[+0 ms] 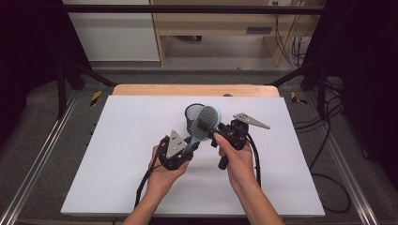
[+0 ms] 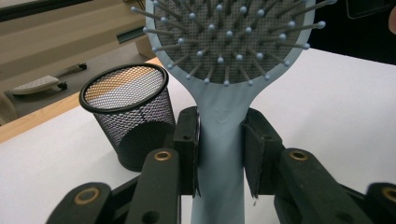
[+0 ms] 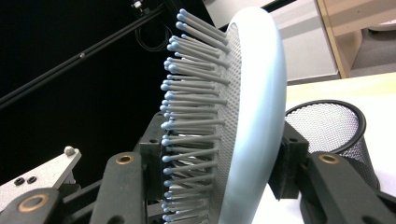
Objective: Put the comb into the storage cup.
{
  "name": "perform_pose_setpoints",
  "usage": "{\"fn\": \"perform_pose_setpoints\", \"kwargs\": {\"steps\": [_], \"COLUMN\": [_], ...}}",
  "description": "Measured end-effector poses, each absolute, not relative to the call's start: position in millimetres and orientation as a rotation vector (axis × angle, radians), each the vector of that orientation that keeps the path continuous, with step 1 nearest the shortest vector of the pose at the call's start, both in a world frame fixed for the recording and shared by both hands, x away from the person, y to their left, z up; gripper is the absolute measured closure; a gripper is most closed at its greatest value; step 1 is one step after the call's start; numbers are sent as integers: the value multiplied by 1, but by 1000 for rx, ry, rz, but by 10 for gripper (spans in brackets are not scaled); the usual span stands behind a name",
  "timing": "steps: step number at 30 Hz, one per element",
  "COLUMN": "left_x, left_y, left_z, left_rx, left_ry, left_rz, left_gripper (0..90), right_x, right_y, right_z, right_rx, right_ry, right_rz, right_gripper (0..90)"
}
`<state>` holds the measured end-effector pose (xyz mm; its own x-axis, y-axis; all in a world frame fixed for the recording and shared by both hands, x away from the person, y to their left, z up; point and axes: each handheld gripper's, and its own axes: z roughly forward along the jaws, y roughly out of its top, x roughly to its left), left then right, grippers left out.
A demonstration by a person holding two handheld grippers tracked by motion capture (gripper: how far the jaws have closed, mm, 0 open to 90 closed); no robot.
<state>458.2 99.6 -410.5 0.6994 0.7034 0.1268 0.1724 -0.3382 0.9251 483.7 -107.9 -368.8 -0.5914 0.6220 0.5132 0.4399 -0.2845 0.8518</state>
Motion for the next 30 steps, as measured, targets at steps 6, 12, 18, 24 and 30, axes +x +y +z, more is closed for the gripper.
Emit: {"fn": "perform_pose_setpoints", "kwargs": {"steps": [6,12,18,24,30], "left_x": [458,458,452,441,430], "left_y": [100,102,114,159,200], "left_z": [-407,-411,-414,-413,-422], "left_rx": [1858,1830,1825,1778,1723], "left_ry": [691,720,715,785,835], "left_rz": [644,639,651,710,733], "left_gripper": [687,485,324,135,46], "right_x": [483,486,492,499,504], "right_y": [-107,-114,-127,-144,-153], "right_z": [-364,-365,-365,-359,-349], "right_rx": [1336,1362,1387,1420,1429], "right_ry": [1793,1774,1738,1695,1665], "right_rz": [2001,1978,1947,1925,1926], "right_gripper": [509,511,511,510,510]}}
